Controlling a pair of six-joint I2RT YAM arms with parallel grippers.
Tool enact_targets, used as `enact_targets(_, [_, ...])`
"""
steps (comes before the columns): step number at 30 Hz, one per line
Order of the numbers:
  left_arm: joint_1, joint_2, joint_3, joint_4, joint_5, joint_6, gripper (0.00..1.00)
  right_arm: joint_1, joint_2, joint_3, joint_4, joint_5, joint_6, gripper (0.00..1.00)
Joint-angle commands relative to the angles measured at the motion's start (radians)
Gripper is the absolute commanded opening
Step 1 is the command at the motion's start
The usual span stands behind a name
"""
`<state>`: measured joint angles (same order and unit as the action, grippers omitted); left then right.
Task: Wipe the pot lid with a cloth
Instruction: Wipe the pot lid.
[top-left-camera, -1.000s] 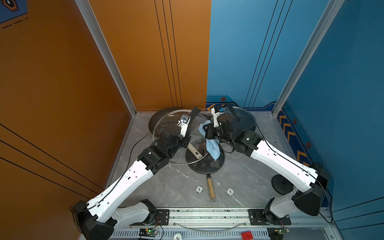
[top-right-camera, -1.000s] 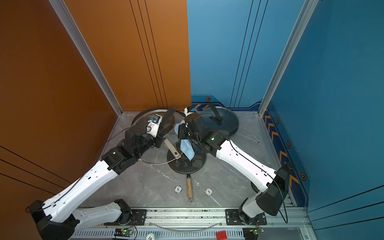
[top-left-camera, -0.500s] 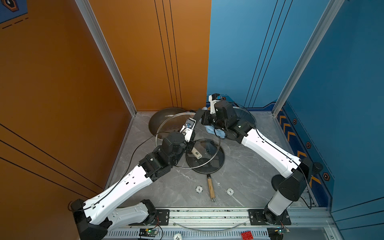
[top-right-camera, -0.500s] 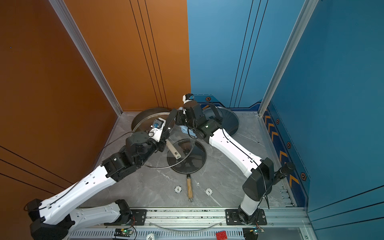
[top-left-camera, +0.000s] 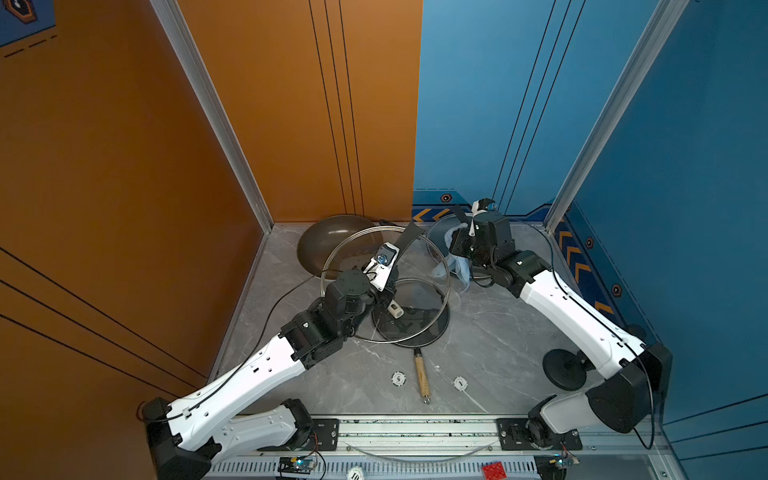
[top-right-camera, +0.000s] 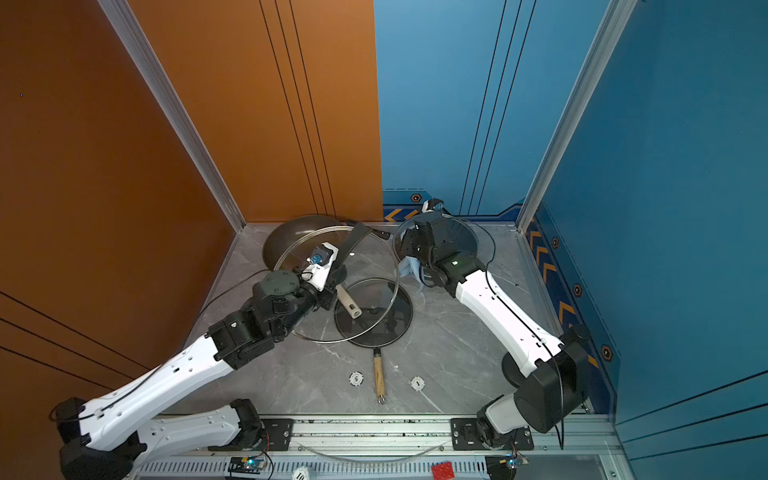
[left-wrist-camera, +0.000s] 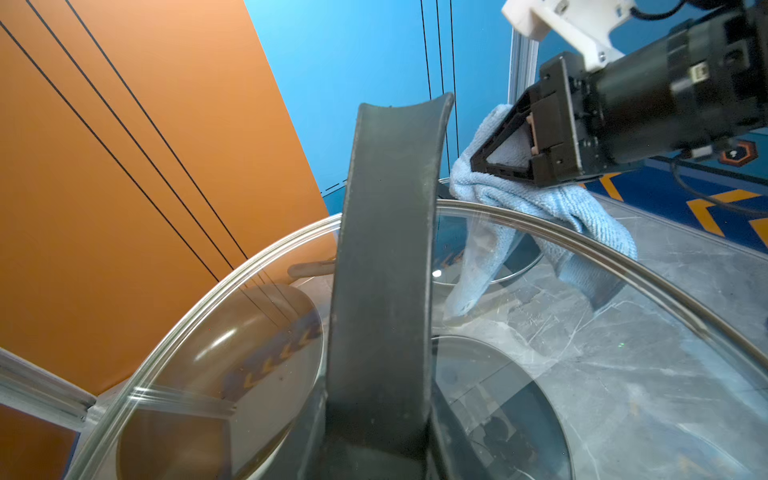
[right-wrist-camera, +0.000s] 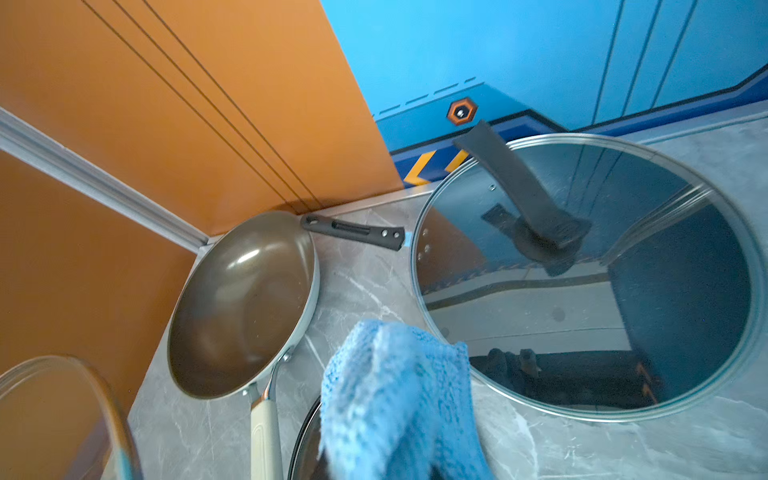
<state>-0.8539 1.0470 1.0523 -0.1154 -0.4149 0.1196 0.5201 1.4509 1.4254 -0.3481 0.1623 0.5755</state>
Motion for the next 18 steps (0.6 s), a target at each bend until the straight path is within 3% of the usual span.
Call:
enact_targets(1, [0.04, -0.001, 0.079, 0.182, 0.04, -0.014, 0.0, 0.049, -0.059, 0.026, 0.021, 0.015, 0.018, 0.04])
enact_targets(9, [0.156, 0.078, 0.131, 0.214, 0.088, -0.174, 0.0, 0.36, -0.059, 0.127, 0.037, 0.064, -0.085, 0.05])
enact_targets(18, [0.231, 0.142, 0.195, 0.228, 0.108, -0.231, 0.0, 0.49, -0.017, 0.048, 0.016, 0.108, -0.052, 0.05])
